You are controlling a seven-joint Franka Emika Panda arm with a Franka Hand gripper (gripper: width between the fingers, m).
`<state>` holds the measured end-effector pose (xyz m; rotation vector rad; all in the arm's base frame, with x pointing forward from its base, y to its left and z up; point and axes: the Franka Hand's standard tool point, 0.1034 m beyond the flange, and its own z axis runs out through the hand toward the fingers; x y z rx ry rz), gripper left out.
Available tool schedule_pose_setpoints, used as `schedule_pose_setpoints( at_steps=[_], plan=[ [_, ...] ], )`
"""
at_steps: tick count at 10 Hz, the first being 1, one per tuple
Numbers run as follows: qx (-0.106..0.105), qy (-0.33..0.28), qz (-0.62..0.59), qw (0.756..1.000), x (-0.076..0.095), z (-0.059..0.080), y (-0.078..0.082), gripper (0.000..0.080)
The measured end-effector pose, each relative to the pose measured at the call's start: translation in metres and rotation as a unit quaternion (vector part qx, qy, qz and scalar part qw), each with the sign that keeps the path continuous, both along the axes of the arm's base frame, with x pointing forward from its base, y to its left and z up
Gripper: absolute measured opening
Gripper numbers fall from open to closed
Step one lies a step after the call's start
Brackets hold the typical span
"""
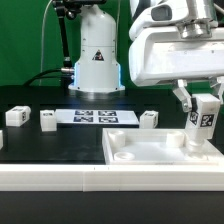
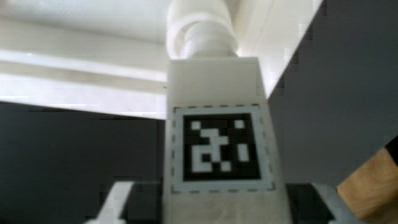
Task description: Assemble one leg
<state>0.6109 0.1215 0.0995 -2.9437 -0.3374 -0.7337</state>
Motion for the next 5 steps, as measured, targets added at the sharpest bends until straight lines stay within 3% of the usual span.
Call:
schedule_pose_setpoints(
  at_steps=[5],
  plan=[
    [0.004, -0.032, -0.001, 0.999, 0.0049, -0.0033, 0.0025, 0.0291]
  ],
)
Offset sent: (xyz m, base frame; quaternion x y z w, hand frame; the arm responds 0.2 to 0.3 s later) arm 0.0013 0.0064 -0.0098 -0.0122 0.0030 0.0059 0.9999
